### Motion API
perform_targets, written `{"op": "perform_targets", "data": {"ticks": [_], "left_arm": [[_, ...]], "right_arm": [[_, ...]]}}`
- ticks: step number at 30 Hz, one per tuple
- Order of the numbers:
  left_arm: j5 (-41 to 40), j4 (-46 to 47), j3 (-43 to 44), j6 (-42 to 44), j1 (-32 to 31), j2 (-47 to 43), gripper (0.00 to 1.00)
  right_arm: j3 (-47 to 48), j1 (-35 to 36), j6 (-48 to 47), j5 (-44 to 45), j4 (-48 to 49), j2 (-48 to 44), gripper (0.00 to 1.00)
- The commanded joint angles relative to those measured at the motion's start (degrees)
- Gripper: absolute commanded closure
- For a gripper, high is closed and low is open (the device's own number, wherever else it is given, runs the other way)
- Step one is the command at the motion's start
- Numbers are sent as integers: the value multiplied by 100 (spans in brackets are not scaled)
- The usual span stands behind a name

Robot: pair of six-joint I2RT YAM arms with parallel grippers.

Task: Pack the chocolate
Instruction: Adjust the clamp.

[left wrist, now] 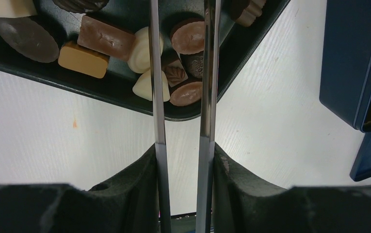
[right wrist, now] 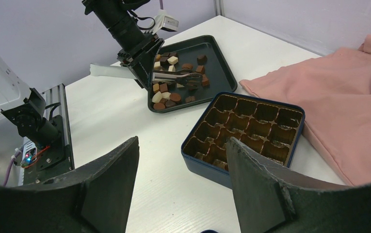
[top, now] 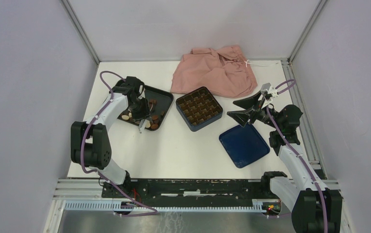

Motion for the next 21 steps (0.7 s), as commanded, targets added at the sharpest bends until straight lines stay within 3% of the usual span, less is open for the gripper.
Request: {"op": "perform_targets", "data": {"ticks": [1,14,15,16,17,21], "left_arm": [[-38,61,220,223,16,-90,58],[-82,59,167,277,15,4,57],[-61,53,163,296,16,18,70],[-51,44,162,297,15,16,92],[-61,54,156,280,21,3,97],[-53,12,174,278,18,-70,98]], "right_arm": [[109,-18,-50,-89,184,-75,28],[108,-18,-47,-89,188,-75,28],[110,-18,-51,-90,190,-78,28],[113,-23,-51,-90,189,-69,28],[108,-19,-44,-90,191,-69,28],[108,-18,-56,-88,189,-66,28]]}}
